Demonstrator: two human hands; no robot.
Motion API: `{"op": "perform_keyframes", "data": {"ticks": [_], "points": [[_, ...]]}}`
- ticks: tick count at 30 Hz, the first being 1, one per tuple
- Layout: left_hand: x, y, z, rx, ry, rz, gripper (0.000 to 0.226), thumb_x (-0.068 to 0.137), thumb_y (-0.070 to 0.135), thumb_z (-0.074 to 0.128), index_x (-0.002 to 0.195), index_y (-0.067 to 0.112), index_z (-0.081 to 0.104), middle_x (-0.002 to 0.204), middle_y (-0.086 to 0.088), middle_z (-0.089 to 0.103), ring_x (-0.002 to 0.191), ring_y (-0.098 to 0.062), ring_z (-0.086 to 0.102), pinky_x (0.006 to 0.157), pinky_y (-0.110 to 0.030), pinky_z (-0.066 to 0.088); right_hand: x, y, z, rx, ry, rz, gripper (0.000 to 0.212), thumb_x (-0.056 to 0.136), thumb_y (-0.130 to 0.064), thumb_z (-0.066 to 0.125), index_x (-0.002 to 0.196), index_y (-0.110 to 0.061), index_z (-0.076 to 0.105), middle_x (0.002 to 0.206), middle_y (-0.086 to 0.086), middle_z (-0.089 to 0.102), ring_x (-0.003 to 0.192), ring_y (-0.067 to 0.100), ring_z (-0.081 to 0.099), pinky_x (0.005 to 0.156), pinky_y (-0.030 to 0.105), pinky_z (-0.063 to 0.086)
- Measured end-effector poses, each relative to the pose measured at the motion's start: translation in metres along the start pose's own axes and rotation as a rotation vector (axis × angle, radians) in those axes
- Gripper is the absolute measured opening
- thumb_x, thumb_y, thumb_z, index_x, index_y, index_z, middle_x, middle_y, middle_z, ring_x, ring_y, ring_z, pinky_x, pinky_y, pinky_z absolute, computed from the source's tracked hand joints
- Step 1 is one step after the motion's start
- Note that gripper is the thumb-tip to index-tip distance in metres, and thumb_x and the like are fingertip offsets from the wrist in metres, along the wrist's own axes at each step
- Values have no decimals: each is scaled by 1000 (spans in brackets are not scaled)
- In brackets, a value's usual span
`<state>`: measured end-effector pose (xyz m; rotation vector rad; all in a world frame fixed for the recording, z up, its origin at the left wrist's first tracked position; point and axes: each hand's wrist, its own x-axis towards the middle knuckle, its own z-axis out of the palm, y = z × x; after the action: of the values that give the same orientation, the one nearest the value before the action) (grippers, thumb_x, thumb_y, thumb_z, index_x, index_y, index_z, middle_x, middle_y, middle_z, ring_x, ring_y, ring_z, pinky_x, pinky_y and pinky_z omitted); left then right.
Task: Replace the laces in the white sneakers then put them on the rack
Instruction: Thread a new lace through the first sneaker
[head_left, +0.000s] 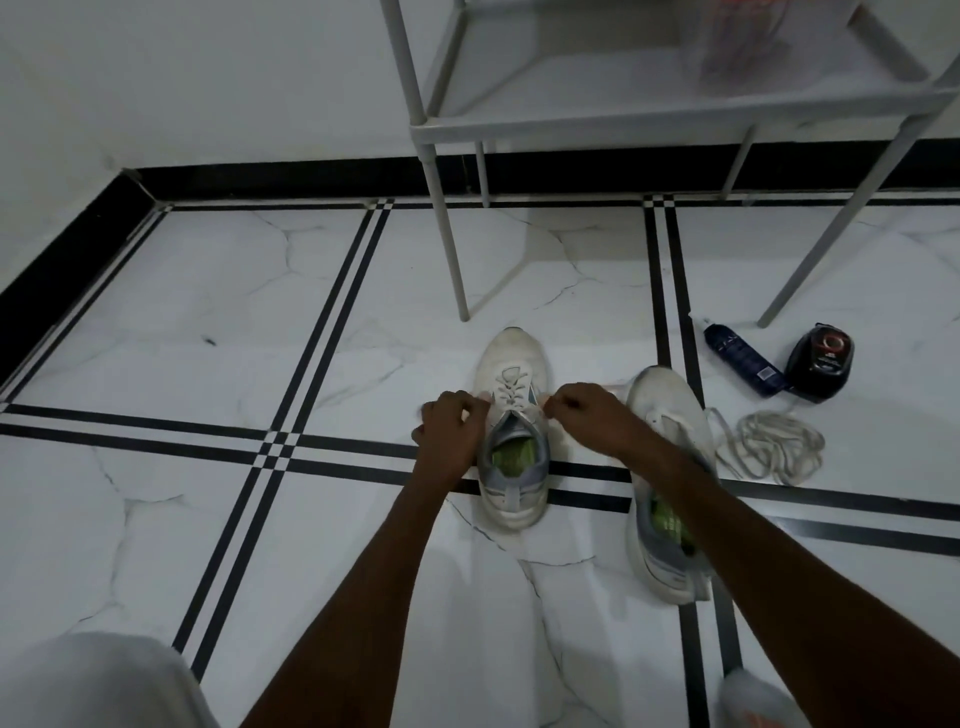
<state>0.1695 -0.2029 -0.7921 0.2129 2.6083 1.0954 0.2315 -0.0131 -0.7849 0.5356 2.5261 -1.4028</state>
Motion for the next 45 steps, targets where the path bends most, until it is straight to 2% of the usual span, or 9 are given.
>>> {"op": "perform_keyframes", "data": {"ticks": [4, 9, 14, 19, 24, 31, 38, 41, 45], "points": [[6, 36, -18, -560, -60, -51, 40, 106, 31, 48, 88, 5, 73, 87, -5, 75, 84, -12, 69, 74, -15, 50, 5, -34, -15, 631, 10, 106, 46, 100, -49, 50, 104, -9, 72, 102, 4, 76, 99, 17, 70, 73, 29, 51], [18, 53, -20, -782, -80, -74, 40, 106, 33, 46, 78, 10, 64, 78, -9, 69, 80, -26, 68, 85, -33, 55, 12, -53, -14, 843, 25, 116, 29, 101, -42, 52, 103, -17, 65, 99, 1, 75, 94, 21, 73, 72, 32, 47], [16, 43, -13, -688, -86, -32, 27, 106, 22, 45, 103, 11, 71, 78, -1, 63, 73, -12, 59, 72, -24, 51, 15, -38, 1, 759, 17, 92, 29, 101, -12, 52, 124, -25, 64, 94, 1, 72, 85, 17, 66, 68, 30, 47], [10, 40, -11, -586, -133, 95, 33, 105, 6, 44, 128, 13, 65, 92, 2, 71, 77, 2, 66, 73, -13, 51, 22, -30, 2, 666, 15, 69, 34, 97, -7, 58, 126, -25, 61, 98, 4, 76, 87, 17, 70, 71, 34, 55], [17, 30, -8, -397, -145, 206, 28, 106, 15, 47, 130, 22, 60, 96, -5, 73, 86, -10, 70, 83, -22, 56, 23, -35, 8, 736, 164, 187, 35, 79, -14, 82, 107, -12, 62, 85, 10, 75, 67, 16, 67, 66, 34, 54], [17, 26, -6, -399, -124, 288, 18, 101, 6, 51, 117, 12, 44, 82, -10, 74, 77, -22, 71, 79, -32, 57, 27, -37, 14, 652, 188, 140, 6, 83, -10, 78, 84, -16, 77, 71, 3, 70, 61, 15, 59, 58, 25, 50], [21, 25, 0, -393, -114, 228, 40, 98, 12, 61, 132, 16, 38, 95, -7, 76, 88, -19, 72, 84, -23, 56, 31, -31, 17, 681, 256, 179, 27, 76, -16, 84, 95, -16, 65, 85, 12, 73, 68, 18, 65, 65, 34, 55], [20, 24, 1, -380, -114, 226, 44, 98, 7, 59, 135, 17, 37, 92, -5, 75, 87, -14, 71, 79, -15, 53, 30, -32, 16, 664, 227, 186, 9, 78, -12, 81, 85, -14, 76, 77, 8, 72, 67, 19, 62, 62, 30, 54], [20, 22, 1, -342, -90, 236, 48, 98, 5, 58, 138, 17, 35, 88, 2, 74, 88, -18, 70, 84, -31, 55, 26, -29, 14, 612, 3, 15, 15, 94, -13, 68, 105, -8, 76, 88, 11, 72, 74, 15, 65, 65, 23, 53]]}}
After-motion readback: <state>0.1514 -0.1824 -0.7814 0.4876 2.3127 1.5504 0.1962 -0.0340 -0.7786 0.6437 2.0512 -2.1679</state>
